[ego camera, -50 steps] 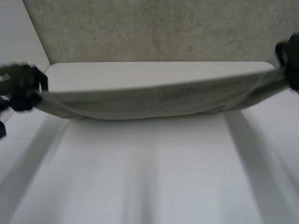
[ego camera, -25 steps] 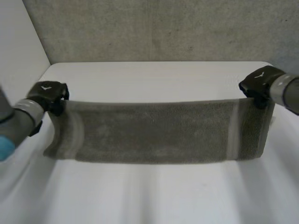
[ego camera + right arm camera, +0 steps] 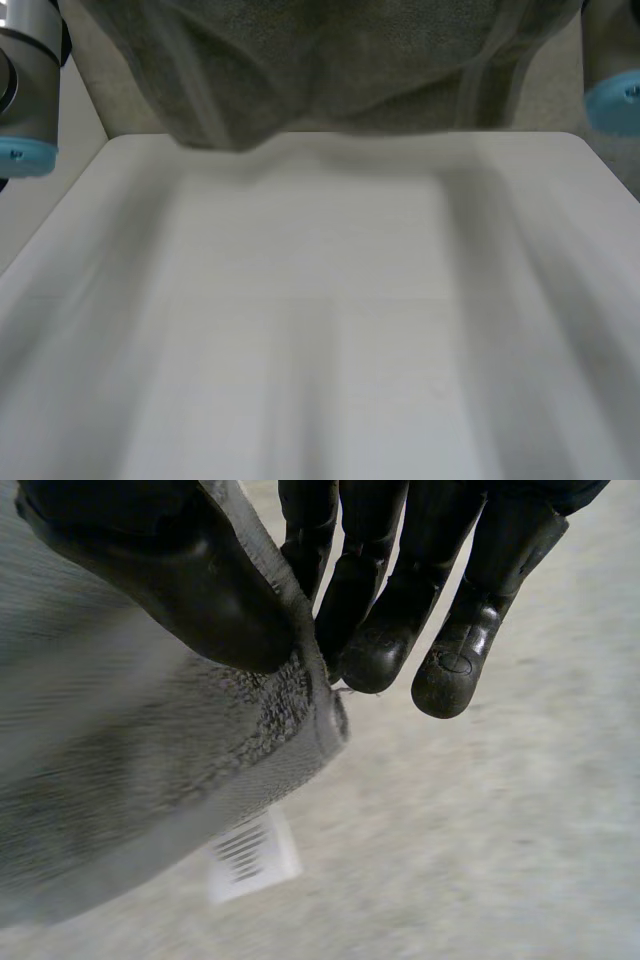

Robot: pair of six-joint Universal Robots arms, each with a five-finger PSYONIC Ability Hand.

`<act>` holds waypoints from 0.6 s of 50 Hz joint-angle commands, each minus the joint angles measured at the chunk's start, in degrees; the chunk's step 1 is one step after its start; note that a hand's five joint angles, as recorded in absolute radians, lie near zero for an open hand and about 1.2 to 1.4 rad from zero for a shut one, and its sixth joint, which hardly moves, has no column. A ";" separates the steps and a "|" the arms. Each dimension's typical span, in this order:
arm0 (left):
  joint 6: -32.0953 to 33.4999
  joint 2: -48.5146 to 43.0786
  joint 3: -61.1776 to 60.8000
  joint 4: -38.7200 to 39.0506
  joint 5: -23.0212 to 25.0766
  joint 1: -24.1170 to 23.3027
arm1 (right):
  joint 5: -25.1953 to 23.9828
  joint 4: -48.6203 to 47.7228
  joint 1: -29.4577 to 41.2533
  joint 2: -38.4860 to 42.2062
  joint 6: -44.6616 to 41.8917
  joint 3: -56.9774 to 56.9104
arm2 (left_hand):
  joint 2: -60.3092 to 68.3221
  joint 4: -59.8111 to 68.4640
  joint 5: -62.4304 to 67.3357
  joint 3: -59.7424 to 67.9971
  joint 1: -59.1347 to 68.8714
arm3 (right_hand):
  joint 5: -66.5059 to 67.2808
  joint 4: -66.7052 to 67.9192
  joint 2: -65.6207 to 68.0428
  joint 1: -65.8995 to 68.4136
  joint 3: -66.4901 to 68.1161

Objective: Fold the towel.

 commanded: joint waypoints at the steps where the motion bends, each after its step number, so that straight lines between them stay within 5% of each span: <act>1: -0.29 -1.04 -13.20 -3.68 0.98 0.44 | -5.01 10.88 -0.12 -2.50 -0.44 18.18 | 10.24 10.18 10.72 10.25 11.00 | 1.86 3.07 3.24 3.71 3.29; 10: 4.35 -7.37 -32.72 0.88 9.94 0.89 | -5.98 17.24 -0.82 -1.45 -1.14 39.80 | 10.24 10.18 10.72 10.25 11.00 | 1.86 3.07 3.24 3.71 3.29; 19: 14.65 -6.85 -44.61 3.70 11.97 2.56 | -7.48 12.93 -2.75 -4.25 -3.96 53.37 | 10.24 10.18 10.72 10.25 11.00 | 1.86 3.07 3.24 3.71 3.29; 30: 18.69 15.21 -55.77 -4.64 13.99 11.70 | -10.90 14.68 -10.22 -23.77 -8.09 63.57 | 10.24 10.18 10.72 10.25 11.00 | 1.86 3.07 3.24 3.71 3.29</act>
